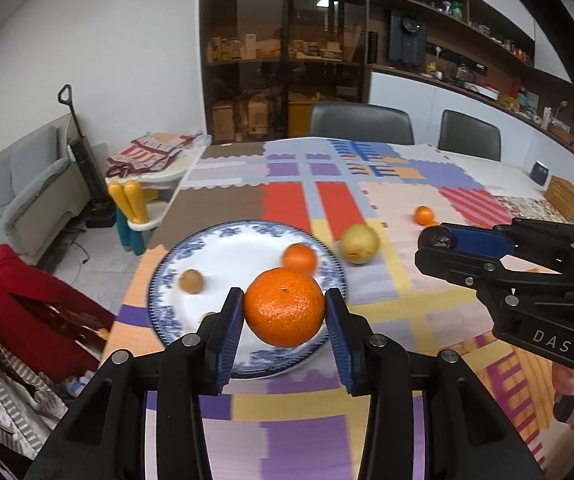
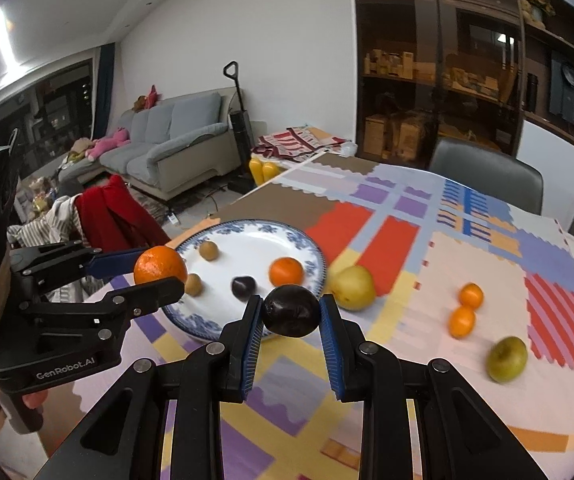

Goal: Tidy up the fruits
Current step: 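Carry the orange over the plate and open the left tool while the right tool releases the plum there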

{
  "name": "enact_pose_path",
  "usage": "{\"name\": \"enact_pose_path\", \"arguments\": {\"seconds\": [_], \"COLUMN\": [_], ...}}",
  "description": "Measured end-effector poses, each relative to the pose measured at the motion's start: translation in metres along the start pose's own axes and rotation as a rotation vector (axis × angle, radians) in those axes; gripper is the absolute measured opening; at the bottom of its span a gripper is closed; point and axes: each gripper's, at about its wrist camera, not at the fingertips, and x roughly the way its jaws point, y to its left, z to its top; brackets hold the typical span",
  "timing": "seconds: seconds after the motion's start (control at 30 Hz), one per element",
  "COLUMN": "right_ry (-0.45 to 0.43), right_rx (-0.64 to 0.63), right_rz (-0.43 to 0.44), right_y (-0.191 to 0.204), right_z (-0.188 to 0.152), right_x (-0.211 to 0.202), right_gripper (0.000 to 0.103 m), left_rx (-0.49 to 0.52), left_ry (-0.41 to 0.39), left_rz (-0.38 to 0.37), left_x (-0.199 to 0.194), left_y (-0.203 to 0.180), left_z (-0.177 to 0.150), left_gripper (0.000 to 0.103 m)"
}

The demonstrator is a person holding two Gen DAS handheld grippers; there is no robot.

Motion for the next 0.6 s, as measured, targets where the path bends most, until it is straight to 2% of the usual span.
{"name": "enact_pose_path", "arguments": {"seconds": [0.6], "right_ry": [0.062], "right_rx": [-0.033], "right_rz": [0.047], "right_y": [0.030], "right_z": [0.039], "right_x": [0.084], "right_gripper": [0.030], "left_rx": [-0.038], "left_ry": [0.064], "left_rz": [0.033], "left_x": [0.049], "left_y": [0.070], "left_z": [0.004], "left_gripper": [0.040]}}
